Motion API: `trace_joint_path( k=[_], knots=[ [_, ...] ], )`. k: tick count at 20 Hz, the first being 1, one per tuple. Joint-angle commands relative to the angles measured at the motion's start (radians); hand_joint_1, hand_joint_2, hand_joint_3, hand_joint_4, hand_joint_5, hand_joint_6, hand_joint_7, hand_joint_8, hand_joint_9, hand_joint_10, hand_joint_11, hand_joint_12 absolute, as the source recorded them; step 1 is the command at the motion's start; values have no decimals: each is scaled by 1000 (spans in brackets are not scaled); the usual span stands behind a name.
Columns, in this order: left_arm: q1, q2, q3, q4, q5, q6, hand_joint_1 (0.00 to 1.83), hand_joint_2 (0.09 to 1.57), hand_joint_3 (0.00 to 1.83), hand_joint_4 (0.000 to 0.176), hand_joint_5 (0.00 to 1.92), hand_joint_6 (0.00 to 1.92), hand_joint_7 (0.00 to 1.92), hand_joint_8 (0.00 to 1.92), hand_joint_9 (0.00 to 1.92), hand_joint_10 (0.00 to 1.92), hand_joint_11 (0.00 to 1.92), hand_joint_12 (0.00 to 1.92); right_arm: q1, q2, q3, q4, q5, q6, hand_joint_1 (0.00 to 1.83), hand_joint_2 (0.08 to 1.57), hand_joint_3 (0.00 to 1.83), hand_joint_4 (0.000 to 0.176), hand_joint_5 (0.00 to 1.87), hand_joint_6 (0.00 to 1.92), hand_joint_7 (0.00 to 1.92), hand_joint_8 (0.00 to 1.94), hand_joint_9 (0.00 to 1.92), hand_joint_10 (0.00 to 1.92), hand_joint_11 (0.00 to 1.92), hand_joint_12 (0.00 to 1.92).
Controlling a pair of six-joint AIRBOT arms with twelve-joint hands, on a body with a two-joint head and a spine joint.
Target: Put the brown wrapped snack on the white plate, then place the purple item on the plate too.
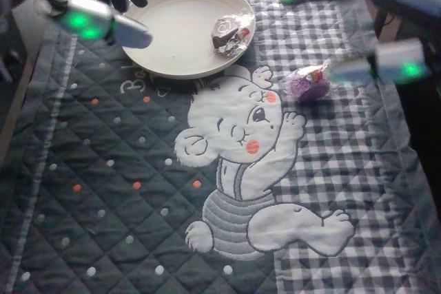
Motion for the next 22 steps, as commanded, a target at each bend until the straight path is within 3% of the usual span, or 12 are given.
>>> trace_joint_path(
  k=[1, 4, 6, 9, 12, 14, 15, 17, 19, 20, 21, 22],
  knots=[
    [21, 28, -17, -41, -177, -5, 913, 909, 1, 39, 719, 1, 810, 116, 717, 589, 469, 1143, 23, -16, 7, 0, 52, 2, 1014, 985, 0, 148, 476, 1, 363, 0, 334, 0, 0, 815],
    [123, 114, -124, -121, -345, -6, 1022, 877, 1, 25, 737, 0, 861, 30, 800, 555, 537, 1257, 37, -37, 28, -49, -3, 12, 956, 956, 0, 129, 511, 1, 431, 3, 403, 8, 6, 1030],
    [178, 160, -180, -167, -447, -7, 1033, 898, 0, 45, 718, 0, 791, 0, 761, 294, 401, 1139, 37, -38, 36, -75, -44, 28, 942, 946, 0, 128, 524, 1, 452, 3, 430, 9, 0, 1178],
    [234, 218, -244, -191, -542, -11, 884, 956, 0, 0, 666, 1, 754, 5, 757, 126, 376, 1297, 37, -39, 47, -121, -133, 31, 1047, 942, 0, 96, 533, 1, 462, 1, 439, 5, 41, 1027],
    [276, 253, -283, -211, -596, -11, 916, 917, 0, 0, 718, 5, 806, 21, 825, 201, 436, 1350, 37, -61, 69, -148, -198, 32, 1097, 922, 0, 101, 542, 0, 469, 0, 473, 1, 140, 894],
    [289, 260, -293, -226, -614, -12, 975, 890, 0, 0, 756, 5, 842, 20, 741, 592, 470, 1384, 37, -84, 88, -150, -222, 32, 1075, 924, 0, 0, 583, 1, 573, 4, 621, 22, 200, 1106],
    [289, 259, -290, -230, -608, -12, 991, 879, 0, 0, 768, 2, 863, 22, 712, 717, 464, 1431, 37, -94, 96, -151, -231, 32, 1071, 951, 3, 0, 587, 0, 647, 26, 716, 72, 189, 1383],
    [288, 253, -281, -234, -599, -12, 1018, 887, 1, 0, 758, 0, 864, 22, 642, 864, 447, 1453, 37, -107, 105, -152, -237, 32, 1101, 946, 0, 0, 606, 2, 729, 85, 504, 885, 179, 1639],
    [288, 250, -281, -237, -599, -12, 1008, 899, 0, 0, 762, 1, 874, 30, 636, 903, 482, 1439, 37, -118, 112, -149, -237, 32, 1127, 927, 0, 2, 689, 4, 513, 895, 433, 1485, 360, 1811],
    [288, 248, -280, -237, -598, -12, 987, 903, 2, 0, 759, 0, 874, 30, 648, 903, 520, 1443, 37, -122, 115, -146, -237, 32, 1138, 933, 0, 0, 772, 13, 592, 966, 507, 1421, 439, 1773],
    [288, 247, -279, -237, -595, -14, 989, 909, 0, 0, 755, 0, 867, 25, 651, 865, 520, 1430, 37, -126, 119, -145, -237, 32, 1125, 962, 3, 10, 864, 33, 668, 928, 516, 1282, 270, 1737],
    [288, 246, -276, -235, -589, -19, 977, 918, 1, 0, 743, 0, 848, 15, 611, 836, 444, 1429, 37, -127, 123, -139, -237, 32, 1216, 1043, 7, 15, 1022, 646, 1015, 892, 693, 1155, 278, 1670]
  ],
)
